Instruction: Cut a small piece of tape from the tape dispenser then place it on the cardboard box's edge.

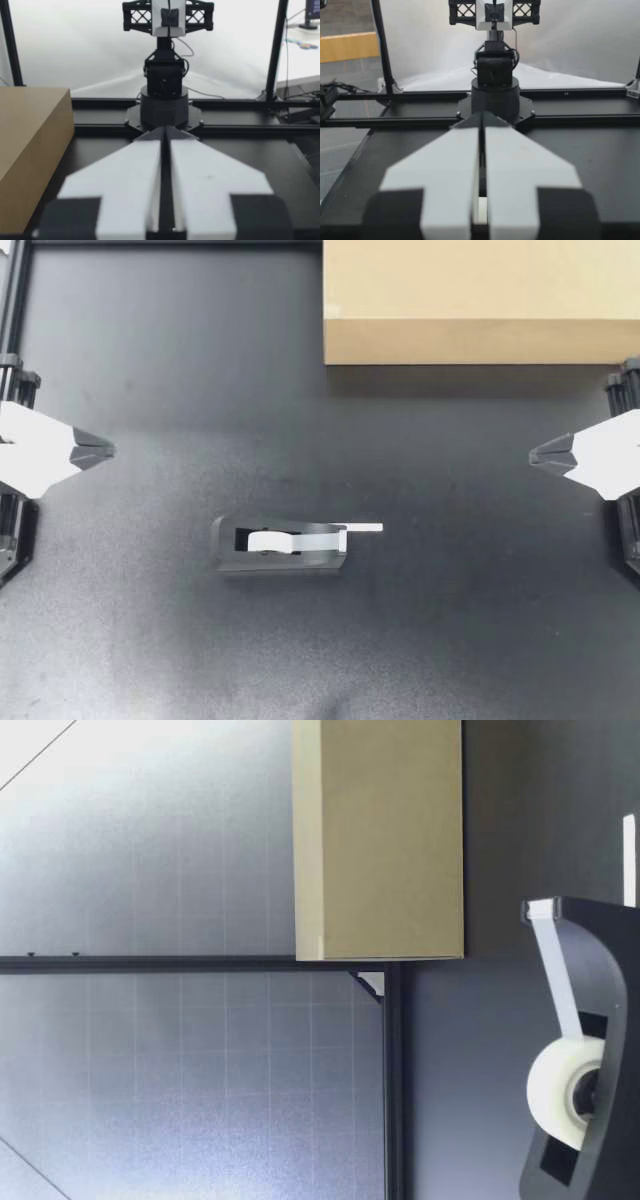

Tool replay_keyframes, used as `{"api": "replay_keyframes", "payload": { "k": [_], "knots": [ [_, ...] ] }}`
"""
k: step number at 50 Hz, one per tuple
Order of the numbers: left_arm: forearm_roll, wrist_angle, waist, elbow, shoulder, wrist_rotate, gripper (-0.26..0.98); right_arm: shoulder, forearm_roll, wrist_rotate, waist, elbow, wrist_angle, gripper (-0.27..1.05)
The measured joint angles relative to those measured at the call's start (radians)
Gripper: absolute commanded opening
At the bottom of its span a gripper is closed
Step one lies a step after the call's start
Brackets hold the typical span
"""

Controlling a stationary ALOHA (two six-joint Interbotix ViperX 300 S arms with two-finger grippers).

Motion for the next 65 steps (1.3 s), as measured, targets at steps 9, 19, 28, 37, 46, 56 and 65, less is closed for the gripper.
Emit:
{"api": "replay_keyframes", "payload": {
  "k": [9,19,28,37,46,56,65],
  "knots": [
    [0.0,-0.037,0.012,0.009,0.002,0.002,-0.12,0.026,0.003,-0.002,0.0,-0.018,-0.017,-0.12],
    [0.0,-0.074,0.012,0.032,0.009,0.012,-0.12,0.195,0.035,0.006,-0.021,-0.141,0.005,-0.12],
    [0.0,-0.092,0.012,0.035,0.017,0.014,-0.12,0.428,0.052,0.046,-0.048,-0.305,0.133,-0.12],
    [-0.002,-0.094,0.012,0.038,0.023,0.014,-0.12,0.661,0.054,0.067,-0.049,-0.483,0.371,-0.12],
    [0.0,-0.094,0.012,0.044,0.025,0.014,-0.12,0.853,0.055,0.067,-0.049,-0.655,0.652,-0.12],
    [-0.002,-0.094,0.012,0.054,0.029,0.014,-0.12,1.017,0.091,0.048,-0.055,-0.816,0.916,-0.12],
    [-0.002,-0.094,0.012,0.061,0.035,0.014,-0.12,1.115,0.193,-0.069,-0.104,-0.916,1.083,-0.12]
  ]
}}
